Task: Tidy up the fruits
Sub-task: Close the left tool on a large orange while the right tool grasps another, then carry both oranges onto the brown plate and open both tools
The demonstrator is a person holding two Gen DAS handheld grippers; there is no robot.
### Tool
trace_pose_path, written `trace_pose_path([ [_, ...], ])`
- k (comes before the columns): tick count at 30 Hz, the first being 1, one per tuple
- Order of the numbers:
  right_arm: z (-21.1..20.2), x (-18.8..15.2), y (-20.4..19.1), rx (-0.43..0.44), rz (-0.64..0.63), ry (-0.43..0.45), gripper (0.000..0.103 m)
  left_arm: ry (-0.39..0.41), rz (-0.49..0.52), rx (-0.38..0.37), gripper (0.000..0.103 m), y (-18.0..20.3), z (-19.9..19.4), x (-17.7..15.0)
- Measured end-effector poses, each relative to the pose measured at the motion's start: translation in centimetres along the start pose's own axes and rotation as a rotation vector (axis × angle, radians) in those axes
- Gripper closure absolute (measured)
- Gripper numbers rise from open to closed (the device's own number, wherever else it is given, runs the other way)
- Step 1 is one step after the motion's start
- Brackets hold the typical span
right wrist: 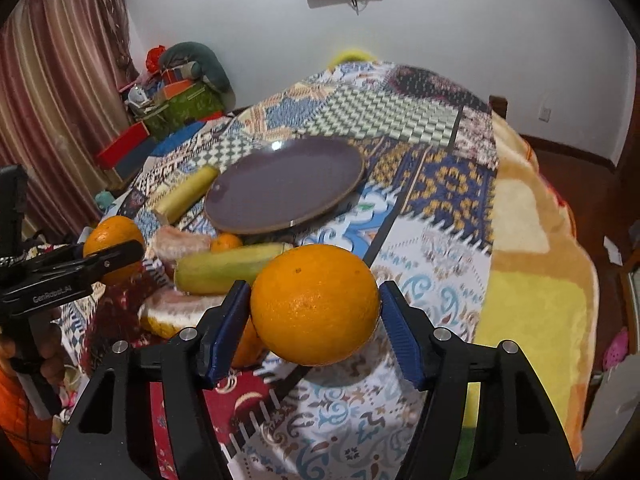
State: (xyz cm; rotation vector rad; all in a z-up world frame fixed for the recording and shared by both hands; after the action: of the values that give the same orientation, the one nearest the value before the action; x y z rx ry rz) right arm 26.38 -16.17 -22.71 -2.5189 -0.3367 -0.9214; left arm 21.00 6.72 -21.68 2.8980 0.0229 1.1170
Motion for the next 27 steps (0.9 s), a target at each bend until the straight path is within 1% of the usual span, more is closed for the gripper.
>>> trace_pose_path([
  [6,-1.8,2.8,-0.8,0.010,-0.017,0.102,0.041,0.087,0.010,0.000,0.035,0.6,-1.4,3.0],
  [14,-2.2,6.1,-1.8,0.019,-0.055,0.200,0.041,0.176,0.034,0.004,0.035,1.0,-2.3,6.5],
  [20,-1.2,8.0,-2.4,0.029,-0.069,0.235,0.041,0.208,0.053,0.008,0.035,1.2,-1.8,8.6],
  [27,0.3,9.7,-2.5,0.035,-0.082,0.255,0.041,0.200,0.064,0.001,0.035,1.0,0.7,11.1],
])
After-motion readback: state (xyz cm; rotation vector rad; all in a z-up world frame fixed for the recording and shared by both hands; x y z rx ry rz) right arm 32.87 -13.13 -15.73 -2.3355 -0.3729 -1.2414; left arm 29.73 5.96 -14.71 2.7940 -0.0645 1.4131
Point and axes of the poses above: each gripper's, at about its wrist camera, not at the fingertips, and z roughly the way its jaws point, y to its right, x to its top, the point moved 2 cm from there along z, roughly the way its jaws point, and after that the axes turned 8 degrees about z, right-handed, at the moved point
